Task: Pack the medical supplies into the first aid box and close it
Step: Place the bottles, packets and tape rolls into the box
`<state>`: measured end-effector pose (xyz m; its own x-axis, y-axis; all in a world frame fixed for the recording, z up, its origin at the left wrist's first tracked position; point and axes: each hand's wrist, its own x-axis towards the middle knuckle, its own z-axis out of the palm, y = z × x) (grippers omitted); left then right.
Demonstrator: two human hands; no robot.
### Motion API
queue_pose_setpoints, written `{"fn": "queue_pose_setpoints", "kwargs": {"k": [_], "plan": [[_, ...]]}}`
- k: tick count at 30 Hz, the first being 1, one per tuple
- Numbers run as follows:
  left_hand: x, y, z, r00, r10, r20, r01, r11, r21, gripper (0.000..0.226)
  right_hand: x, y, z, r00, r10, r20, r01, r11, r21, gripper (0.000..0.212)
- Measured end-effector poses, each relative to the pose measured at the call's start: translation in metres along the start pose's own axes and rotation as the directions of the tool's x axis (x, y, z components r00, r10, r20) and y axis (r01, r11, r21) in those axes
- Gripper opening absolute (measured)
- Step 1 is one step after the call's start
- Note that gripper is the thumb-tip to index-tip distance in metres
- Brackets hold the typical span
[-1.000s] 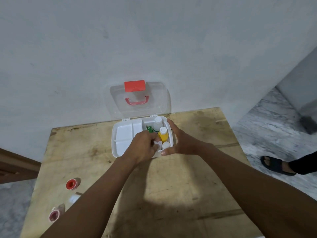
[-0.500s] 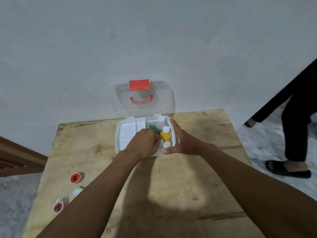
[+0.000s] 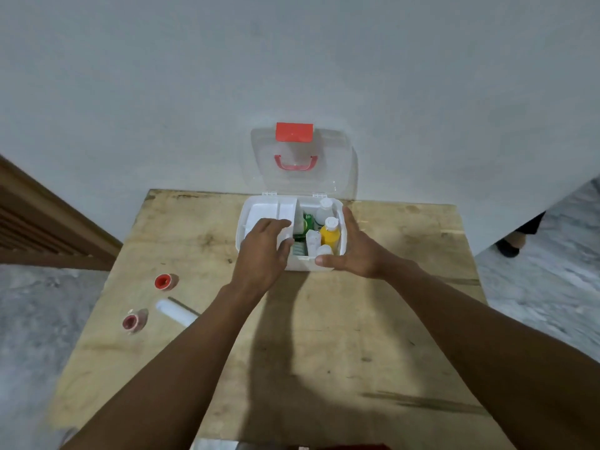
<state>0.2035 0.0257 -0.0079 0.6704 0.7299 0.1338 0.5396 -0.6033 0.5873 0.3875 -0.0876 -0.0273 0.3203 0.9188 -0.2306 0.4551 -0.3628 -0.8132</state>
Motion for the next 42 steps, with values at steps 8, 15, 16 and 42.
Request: {"fn": "queue_pose_setpoints", "kwargs": {"k": [8,15,16,42], "plan": [[-0.062,-0.04,-0.024,0.963,-0.141,-0.23,0.148,0.989,0.015,0.029,0.004,0.003,0.008,1.0,-0.003,0.024,0.003,1.0,-0.025,0.134],[-0.103,-0.105,-0.056,0.919,-0.356,-0.168,0.374,0.923,0.091,0.03,0.005,0.003,0.024,0.997,0.055,-0.051,-0.054,0.998,0.016,0.121],[-0.11,-0.116,-0.062,0.909,-0.388,-0.151,0.407,0.905,0.127,0.031,0.003,0.0,0.025,0.995,0.079,-0.062,-0.077,0.997,0.029,0.12],[-0.102,-0.109,-0.065,0.894,-0.43,0.125,0.445,0.826,-0.345,0.06,-0.005,-0.021,0.016,0.996,0.084,-0.043,-0.081,0.995,0.056,0.117]]}}
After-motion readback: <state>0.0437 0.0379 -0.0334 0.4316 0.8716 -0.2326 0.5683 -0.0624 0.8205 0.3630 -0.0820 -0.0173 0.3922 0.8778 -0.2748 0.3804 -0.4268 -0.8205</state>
